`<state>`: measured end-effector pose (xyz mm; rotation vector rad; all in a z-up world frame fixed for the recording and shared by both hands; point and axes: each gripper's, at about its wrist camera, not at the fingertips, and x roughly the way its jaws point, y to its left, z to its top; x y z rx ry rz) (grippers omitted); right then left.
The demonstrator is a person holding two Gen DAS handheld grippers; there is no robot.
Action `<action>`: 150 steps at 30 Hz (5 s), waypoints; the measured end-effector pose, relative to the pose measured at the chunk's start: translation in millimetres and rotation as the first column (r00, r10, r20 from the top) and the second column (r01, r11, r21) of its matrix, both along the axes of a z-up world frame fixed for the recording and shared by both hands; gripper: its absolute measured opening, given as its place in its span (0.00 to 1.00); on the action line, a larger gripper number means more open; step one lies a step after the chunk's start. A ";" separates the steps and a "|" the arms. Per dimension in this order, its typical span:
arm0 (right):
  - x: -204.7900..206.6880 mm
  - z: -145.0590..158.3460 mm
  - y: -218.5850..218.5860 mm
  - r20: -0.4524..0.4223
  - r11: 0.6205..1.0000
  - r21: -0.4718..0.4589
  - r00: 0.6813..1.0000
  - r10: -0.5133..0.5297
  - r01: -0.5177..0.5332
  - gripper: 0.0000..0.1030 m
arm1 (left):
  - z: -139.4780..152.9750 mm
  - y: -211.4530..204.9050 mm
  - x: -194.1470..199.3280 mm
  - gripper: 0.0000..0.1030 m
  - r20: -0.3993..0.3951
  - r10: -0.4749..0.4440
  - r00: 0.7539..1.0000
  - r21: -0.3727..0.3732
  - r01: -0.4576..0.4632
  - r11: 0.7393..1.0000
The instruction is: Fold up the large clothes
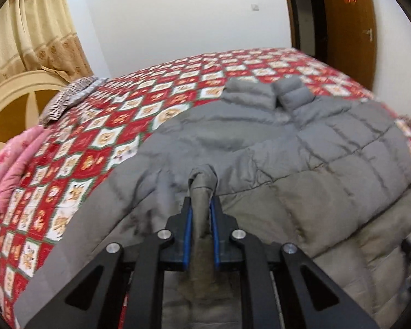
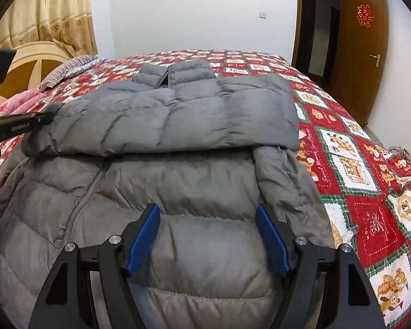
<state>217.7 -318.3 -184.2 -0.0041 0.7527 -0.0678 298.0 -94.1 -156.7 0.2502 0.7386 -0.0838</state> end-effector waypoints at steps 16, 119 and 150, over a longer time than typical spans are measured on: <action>20.8 -2.0 -67.6 -0.145 0.985 0.049 0.977 -0.157 0.165 0.71 | -17.9 4.3 1.5 0.83 0.053 0.051 0.997 -0.042 -0.049 0.998; 2.8 -14.7 1.6 -0.022 0.997 -0.082 1.000 0.005 -0.007 0.77 | 106.1 -29.2 -19.6 0.14 0.176 -0.003 0.984 -0.082 0.018 0.996; 5.4 -9.8 -16.2 -0.030 0.999 0.039 1.000 0.007 -0.005 0.78 | 51.2 -42.7 -32.4 0.87 0.222 -0.067 0.973 0.059 0.055 0.997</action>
